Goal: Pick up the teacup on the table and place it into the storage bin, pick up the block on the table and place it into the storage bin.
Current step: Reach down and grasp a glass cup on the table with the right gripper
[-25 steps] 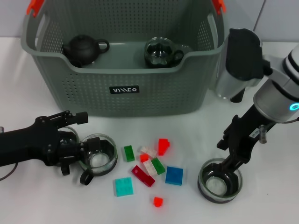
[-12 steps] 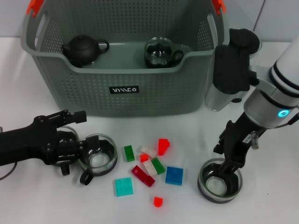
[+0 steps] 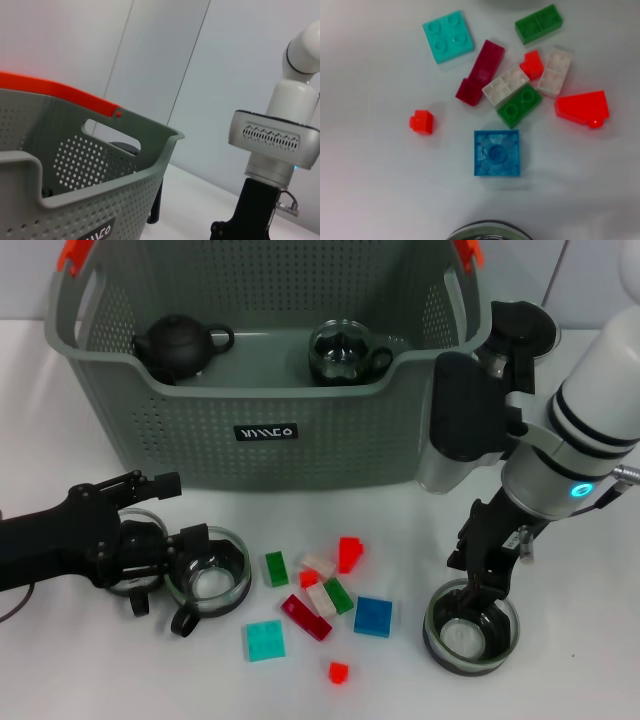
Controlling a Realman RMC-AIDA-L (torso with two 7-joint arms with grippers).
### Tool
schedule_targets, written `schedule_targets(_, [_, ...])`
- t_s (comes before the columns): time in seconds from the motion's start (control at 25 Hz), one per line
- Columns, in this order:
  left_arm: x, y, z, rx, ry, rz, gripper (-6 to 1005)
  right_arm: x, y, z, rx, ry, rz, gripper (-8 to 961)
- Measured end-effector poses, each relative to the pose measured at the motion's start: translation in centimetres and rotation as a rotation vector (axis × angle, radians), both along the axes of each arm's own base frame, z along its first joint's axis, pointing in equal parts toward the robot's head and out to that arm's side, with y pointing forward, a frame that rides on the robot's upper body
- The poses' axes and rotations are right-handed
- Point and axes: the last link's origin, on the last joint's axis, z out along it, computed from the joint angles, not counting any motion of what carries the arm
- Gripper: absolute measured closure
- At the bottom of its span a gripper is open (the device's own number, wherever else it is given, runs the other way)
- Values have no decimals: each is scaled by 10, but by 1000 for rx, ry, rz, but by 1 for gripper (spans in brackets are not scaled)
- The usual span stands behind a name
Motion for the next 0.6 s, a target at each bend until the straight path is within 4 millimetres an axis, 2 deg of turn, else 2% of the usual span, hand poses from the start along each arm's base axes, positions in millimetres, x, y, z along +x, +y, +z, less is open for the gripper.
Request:
schedule_targets(0.48, [0, 2, 2, 15, -9, 1, 94, -4, 1, -9, -8, -15, 18, 375])
schedule_targets(0.6, [0, 2, 2, 17, -7, 5, 94, -2, 1, -10, -5, -17, 14, 431])
